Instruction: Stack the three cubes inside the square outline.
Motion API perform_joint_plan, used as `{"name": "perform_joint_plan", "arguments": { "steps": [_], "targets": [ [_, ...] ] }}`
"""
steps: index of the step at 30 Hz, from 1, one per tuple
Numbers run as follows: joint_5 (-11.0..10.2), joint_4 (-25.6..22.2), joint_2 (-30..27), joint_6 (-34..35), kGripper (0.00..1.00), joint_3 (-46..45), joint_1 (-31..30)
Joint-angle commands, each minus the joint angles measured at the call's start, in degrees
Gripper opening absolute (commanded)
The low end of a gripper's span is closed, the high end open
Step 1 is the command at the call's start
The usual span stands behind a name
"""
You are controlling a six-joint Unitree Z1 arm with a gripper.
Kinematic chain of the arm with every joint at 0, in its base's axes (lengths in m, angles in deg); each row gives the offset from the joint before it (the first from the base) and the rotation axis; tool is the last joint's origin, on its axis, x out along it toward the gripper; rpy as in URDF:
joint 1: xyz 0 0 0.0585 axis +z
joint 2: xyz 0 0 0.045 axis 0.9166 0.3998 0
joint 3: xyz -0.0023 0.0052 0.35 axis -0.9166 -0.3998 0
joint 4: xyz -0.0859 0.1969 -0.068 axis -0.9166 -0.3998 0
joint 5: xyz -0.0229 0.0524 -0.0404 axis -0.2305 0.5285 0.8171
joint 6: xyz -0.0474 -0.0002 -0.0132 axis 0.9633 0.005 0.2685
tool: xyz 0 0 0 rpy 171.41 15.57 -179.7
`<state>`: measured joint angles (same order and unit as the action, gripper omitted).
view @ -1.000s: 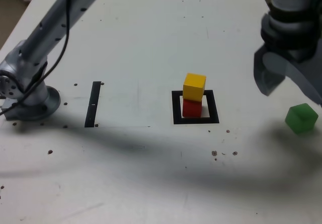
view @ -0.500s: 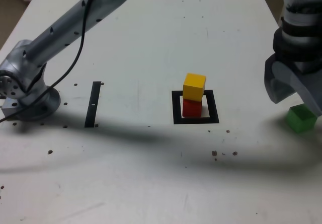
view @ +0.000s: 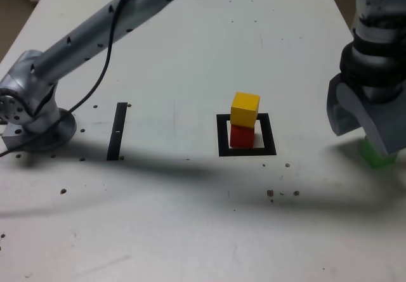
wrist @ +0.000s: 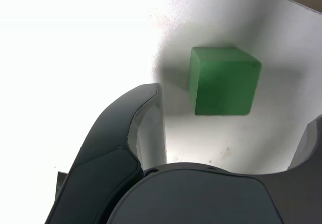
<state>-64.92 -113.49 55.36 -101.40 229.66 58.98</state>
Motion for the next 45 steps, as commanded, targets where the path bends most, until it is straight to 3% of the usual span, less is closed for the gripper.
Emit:
{"name": "perform_joint_plan", "arguments": {
  "steps": [1,8,13,16,22,24,45],
  "targets": [
    [0.2,0.0,0.7,-0.2,0.96,0.7,-0.2],
    [0.9,0.1,2.6,0.0,0.94,2.8,-1.0],
    [1.2,0.0,3.6,1.2,0.87,4.2,-1.5],
    [0.5,0.1,4.3,2.7,0.77,4.4,-1.5],
    [0.6,1.6,4.6,2.8,0.41,4.4,-1.5],
    [0.9,1.6,4.6,2.6,0.35,4.4,-1.5],
    [0.2,0.9,4.7,2.8,0.31,4.3,-1.5]
  ]
}}
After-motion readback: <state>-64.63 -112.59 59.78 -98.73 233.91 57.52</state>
